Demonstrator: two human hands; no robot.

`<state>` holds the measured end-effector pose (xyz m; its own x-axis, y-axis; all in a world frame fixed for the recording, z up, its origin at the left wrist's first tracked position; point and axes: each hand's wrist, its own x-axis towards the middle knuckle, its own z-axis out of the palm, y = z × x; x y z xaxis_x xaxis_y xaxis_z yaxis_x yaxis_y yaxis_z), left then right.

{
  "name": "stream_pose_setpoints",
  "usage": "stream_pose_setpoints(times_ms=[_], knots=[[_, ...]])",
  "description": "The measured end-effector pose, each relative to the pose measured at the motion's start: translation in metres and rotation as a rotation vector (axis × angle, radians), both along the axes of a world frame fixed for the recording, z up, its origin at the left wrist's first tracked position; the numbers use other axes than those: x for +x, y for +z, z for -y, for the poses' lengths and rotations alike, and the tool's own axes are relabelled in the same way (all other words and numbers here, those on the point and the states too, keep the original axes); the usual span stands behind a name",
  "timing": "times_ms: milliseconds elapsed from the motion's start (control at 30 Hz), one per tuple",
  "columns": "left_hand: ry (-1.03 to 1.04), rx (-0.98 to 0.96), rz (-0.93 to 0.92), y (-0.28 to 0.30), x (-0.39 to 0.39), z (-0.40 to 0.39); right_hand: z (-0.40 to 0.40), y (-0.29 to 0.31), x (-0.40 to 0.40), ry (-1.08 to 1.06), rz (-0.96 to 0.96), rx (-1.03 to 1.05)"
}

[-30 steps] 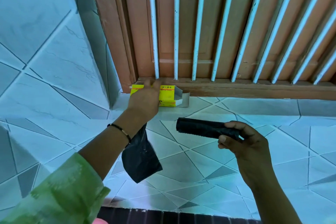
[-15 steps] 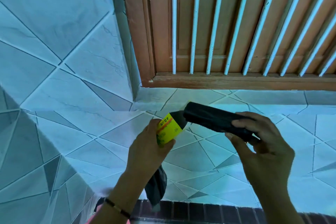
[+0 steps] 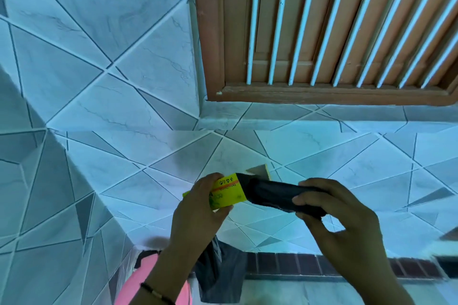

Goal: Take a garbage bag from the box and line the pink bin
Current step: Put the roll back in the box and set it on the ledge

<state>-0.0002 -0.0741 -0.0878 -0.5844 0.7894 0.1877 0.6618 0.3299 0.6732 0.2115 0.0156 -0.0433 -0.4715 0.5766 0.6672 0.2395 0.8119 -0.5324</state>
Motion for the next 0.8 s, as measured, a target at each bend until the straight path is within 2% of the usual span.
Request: stream_pose_setpoints(times_ms=[100,233,500,633,800], knots=[[-0.095,-0.037,-0.051,-0.004,0.003,0.01,0.008,-0.002,-0.001,0.058,0.023,-0.077],[-0.178,-0.055,-0.049,-0.008,0.008,0.016,0.011,-0.001,-0.007,0.059,0.025,-0.076],[-0.175,0.057,0.163,-0.016,0.017,0.007,0.008,0.0,-0.02,0.06,0.097,-0.151],[-0.177,0.085,0.186,-0.02,0.019,0.001,0.004,0.004,-0.019,0.021,0.015,-0.267],[-0.211,0.079,0.187,-0.022,0.022,-0.006,-0.006,-0.002,-0.018,-0.058,0.06,-0.183]])
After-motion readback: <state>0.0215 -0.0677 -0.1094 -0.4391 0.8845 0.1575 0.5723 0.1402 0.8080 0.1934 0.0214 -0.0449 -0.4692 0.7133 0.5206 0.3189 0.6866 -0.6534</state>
